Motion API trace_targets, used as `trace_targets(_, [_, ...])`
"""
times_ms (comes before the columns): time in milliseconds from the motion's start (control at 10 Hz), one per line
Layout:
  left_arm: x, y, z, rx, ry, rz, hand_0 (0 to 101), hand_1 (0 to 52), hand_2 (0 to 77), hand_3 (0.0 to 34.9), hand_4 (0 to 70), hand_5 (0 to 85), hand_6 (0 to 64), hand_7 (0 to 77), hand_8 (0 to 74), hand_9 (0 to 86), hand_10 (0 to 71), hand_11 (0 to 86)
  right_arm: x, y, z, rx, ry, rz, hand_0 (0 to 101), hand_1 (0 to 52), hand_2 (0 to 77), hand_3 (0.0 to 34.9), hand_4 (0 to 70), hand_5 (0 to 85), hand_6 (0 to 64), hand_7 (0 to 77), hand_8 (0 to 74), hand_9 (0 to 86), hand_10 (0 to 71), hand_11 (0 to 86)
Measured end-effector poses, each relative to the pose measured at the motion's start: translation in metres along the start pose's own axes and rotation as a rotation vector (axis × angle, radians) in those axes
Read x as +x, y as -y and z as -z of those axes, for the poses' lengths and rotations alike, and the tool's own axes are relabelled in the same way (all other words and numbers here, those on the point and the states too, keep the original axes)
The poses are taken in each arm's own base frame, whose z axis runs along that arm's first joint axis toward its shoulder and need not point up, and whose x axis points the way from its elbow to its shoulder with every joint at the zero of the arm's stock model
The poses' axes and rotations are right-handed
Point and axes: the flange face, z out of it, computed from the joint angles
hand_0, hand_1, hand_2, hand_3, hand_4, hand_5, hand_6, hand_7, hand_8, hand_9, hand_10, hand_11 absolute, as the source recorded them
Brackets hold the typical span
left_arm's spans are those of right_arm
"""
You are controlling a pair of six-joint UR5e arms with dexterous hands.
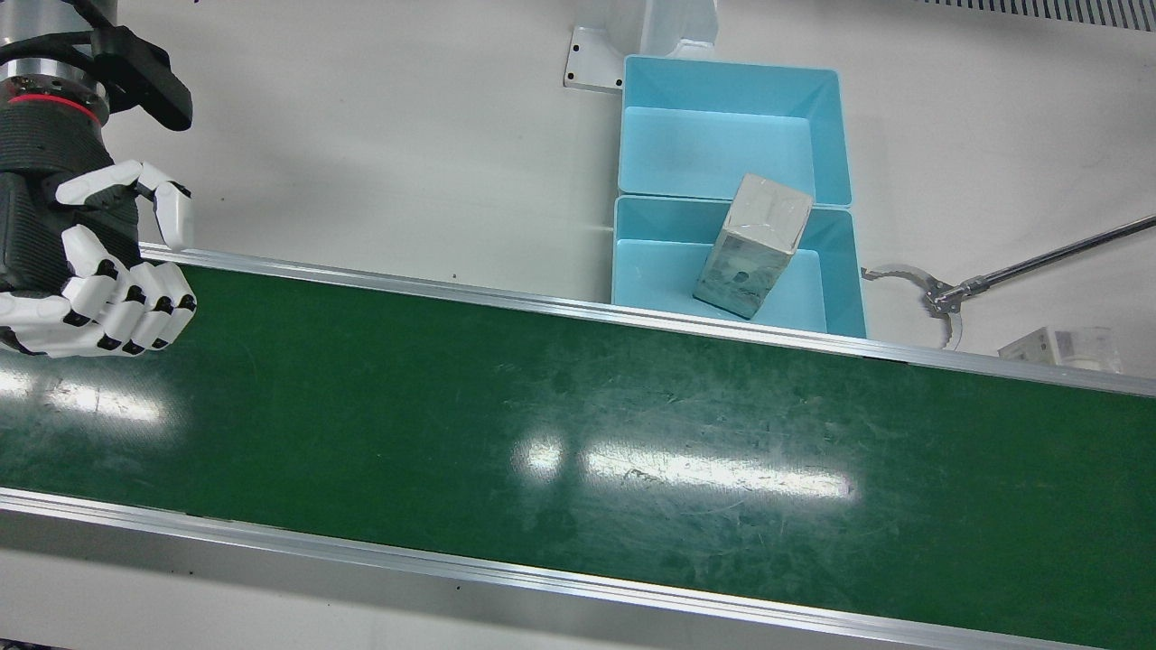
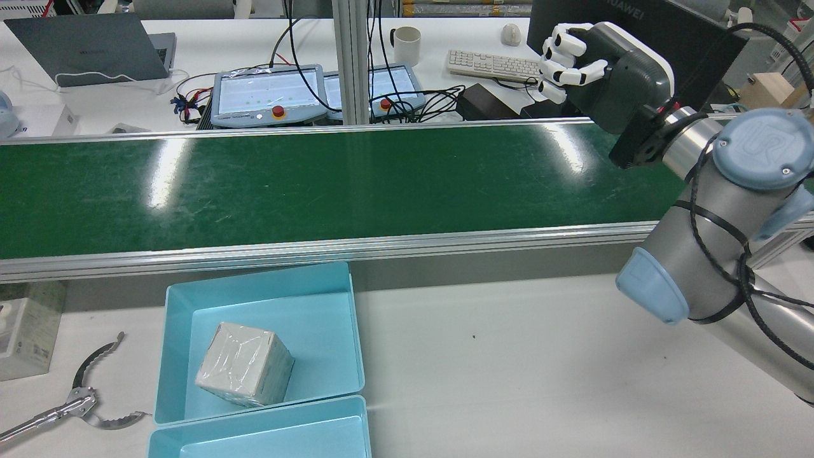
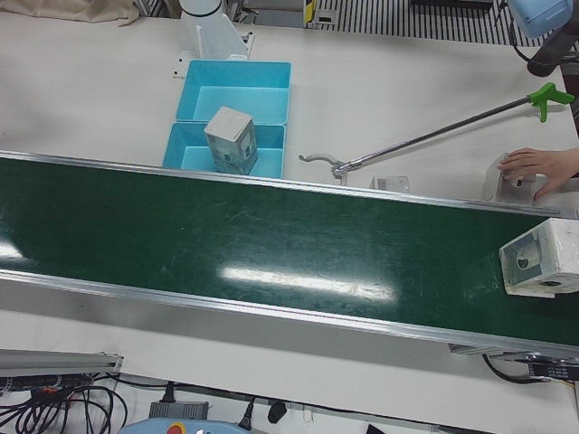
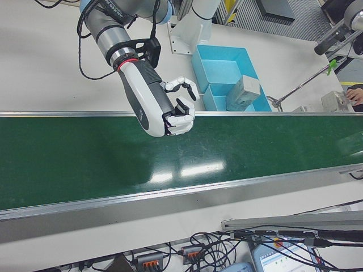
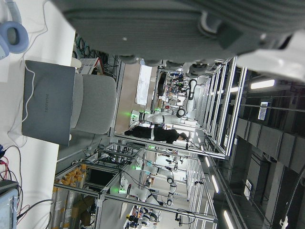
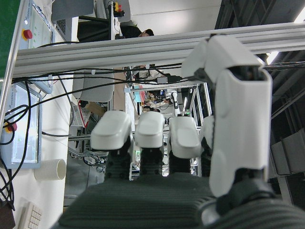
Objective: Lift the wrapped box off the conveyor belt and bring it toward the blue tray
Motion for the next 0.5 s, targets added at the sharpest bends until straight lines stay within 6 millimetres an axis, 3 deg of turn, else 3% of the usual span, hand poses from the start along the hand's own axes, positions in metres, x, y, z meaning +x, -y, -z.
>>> trace_targets(500, [0.0000,0.0000,0.0000,0.000,0.000,0.000,0,0.0,0.5,0.0,0.0,1.1,0.0,0.0,0.0,0.0,0.5,0.0,0.0007,-0.0015,-0.0020,-0.006,0.000,-0.006,51,5.4,55.6,0.1,69.3,69.8,62.7,69.8,69.8,69.8,69.3,70.4])
